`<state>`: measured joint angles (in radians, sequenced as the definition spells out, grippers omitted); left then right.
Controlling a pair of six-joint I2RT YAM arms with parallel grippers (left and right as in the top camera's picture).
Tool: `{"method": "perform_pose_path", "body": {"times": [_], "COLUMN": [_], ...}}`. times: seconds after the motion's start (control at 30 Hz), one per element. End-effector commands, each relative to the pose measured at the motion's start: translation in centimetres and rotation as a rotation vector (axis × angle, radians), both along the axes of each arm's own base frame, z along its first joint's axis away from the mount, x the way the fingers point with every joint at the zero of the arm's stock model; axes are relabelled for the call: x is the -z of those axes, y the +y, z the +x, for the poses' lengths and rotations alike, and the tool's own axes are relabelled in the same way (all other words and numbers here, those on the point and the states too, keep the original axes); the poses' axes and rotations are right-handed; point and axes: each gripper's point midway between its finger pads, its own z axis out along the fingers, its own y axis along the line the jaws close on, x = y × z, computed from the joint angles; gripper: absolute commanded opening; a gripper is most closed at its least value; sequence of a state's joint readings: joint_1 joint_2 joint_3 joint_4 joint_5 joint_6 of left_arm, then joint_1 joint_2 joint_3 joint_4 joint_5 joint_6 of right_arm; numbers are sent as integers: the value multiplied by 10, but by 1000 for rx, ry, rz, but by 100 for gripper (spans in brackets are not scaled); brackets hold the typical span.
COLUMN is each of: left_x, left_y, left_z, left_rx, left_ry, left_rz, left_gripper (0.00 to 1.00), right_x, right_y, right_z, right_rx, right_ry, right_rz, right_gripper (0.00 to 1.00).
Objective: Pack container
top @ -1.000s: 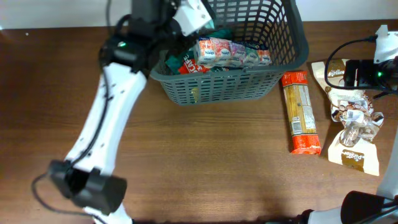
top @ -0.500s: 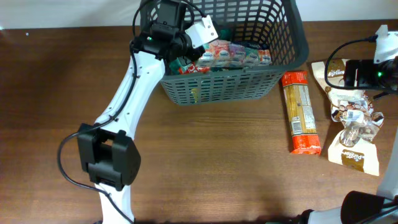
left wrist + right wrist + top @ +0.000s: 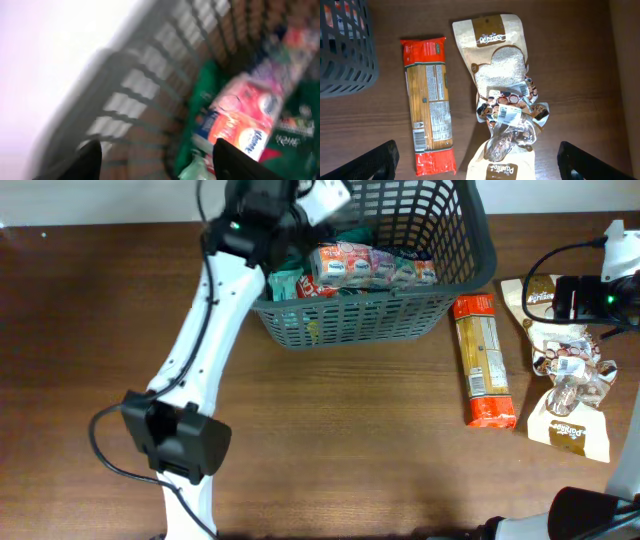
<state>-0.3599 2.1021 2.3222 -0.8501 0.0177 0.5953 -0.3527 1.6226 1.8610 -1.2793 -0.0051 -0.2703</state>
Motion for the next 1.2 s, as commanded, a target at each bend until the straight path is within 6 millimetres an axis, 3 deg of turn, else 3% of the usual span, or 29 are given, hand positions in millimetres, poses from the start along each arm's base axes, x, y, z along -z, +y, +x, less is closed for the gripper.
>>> {"method": "perform_pose_path", "body": {"times": [0.0,0.1,0.17,0.2,0.23,0.27,0.5,0.57,0.67,0.8,0.9,1.07,1.17], "left_x": [-83,-128,-147,-153,-156,-155,-100,-85,-64,-36,-17,4,9], "left_y": [41,77,100,114,128,146,271,301,337,365,374,375,374], "left_z": [-12,-35,-50,-57,-63,-69,-97,-105,-115,-124,-130,-132,-133], "left_rx": [-212,-342,-418,-458,-500,-555,-970,-1068,-1173,-1251,-1283,-1294,-1296], "left_ry": [-110,-160,-169,-165,-155,-136,71,118,175,251,309,372,389], "left_rz": [-112,-150,-201,-228,-250,-275,-342,-353,-344,-321,-304,-282,-276], "left_gripper": [70,75,76,81,97,100,100,100,99,99,99,99,99], "right_x": [-7,-7,-7,-7,-7,-7,-11,-18,-21,-25,-15,34,70], "right_y": [1,1,1,1,1,1,-1,-2,12,30,29,2,2], "right_z": [2,3,2,2,2,2,9,19,26,32,24,-2,-10], "right_rx": [-11,-11,-11,-11,-11,-11,-13,-21,-72,-134,-107,164,185], "right_ry": [-21,-21,-21,-21,-21,-21,-52,-100,-140,-179,-129,45,125], "right_rz": [0,0,0,0,0,0,-7,-13,53,137,146,121,137], "right_gripper": [99,99,99,99,99,99,99,99,99,99,99,99,99]}}
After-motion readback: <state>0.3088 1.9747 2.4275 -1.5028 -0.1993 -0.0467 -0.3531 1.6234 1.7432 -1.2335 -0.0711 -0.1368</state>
